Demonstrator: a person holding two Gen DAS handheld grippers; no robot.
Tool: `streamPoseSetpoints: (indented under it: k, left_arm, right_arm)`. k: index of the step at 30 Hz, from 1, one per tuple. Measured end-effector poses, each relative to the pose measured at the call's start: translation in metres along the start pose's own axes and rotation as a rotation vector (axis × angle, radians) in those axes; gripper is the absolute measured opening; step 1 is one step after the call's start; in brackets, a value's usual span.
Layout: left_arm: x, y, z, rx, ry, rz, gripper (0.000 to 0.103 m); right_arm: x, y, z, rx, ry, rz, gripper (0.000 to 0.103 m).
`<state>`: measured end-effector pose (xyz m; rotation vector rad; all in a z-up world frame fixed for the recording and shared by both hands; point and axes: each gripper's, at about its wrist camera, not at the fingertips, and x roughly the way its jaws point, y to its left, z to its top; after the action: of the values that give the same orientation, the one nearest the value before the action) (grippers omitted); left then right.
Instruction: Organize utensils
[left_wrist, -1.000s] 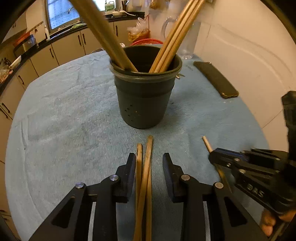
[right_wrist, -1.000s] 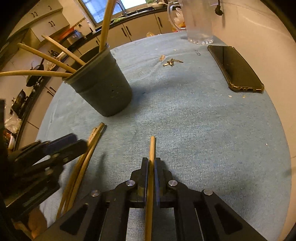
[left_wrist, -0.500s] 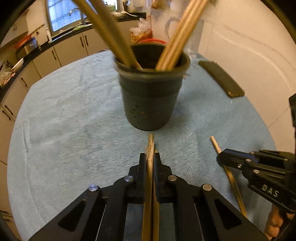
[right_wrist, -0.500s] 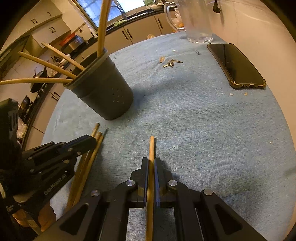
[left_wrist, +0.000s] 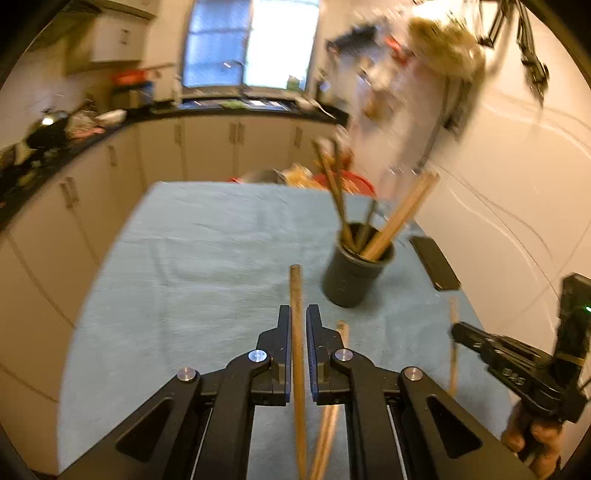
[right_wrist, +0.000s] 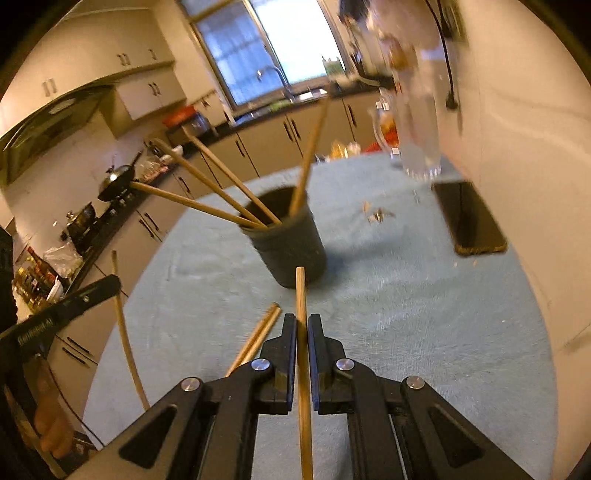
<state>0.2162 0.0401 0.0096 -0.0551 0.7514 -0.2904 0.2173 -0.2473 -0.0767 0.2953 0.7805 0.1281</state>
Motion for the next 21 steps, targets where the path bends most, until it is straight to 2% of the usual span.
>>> streamPoseSetpoints:
  k: [6,11,13,14,15,17,21]
  left_arm:
    - [-0.036,0.014,-0.02,-0.031,-0.047,0.021,0.008]
    - [-0.036,0.021,-0.031,-0.055,-0.033,0.003,0.007]
    - [-0.017,0.029,-0.03,-0.09,0.029,-0.031,0.009]
    - [-0.004,0.034,-0.03,-0.117,0.068,-0.044,0.019]
    - [0.009,0.037,-0.03,-0.137,0.104,-0.054,0.034]
    - [0.041,0.041,-0.03,-0.144,0.173,-0.025,0.045]
    - [0.098,0.036,-0.031,-0.094,0.287,0.058,0.045]
  right_arm:
    - [-0.05,0.024,-0.013,-0.041,-0.098,0.005,0.007]
    - [-0.077,0.039,-0.023,-0.071,-0.138,0.003,0.007]
    - [-0.084,0.041,-0.024,-0.072,-0.145,0.003,0.007]
    - [-0.085,0.041,-0.025,-0.077,-0.146,-0.001,0.007]
    - [-0.086,0.041,-0.026,-0.076,-0.148,-0.001,0.007]
    - [-0.086,0.038,-0.026,-0.068,-0.145,0.0,0.007]
    - [-0.082,0.031,-0.025,-0.044,-0.142,0.001,0.007]
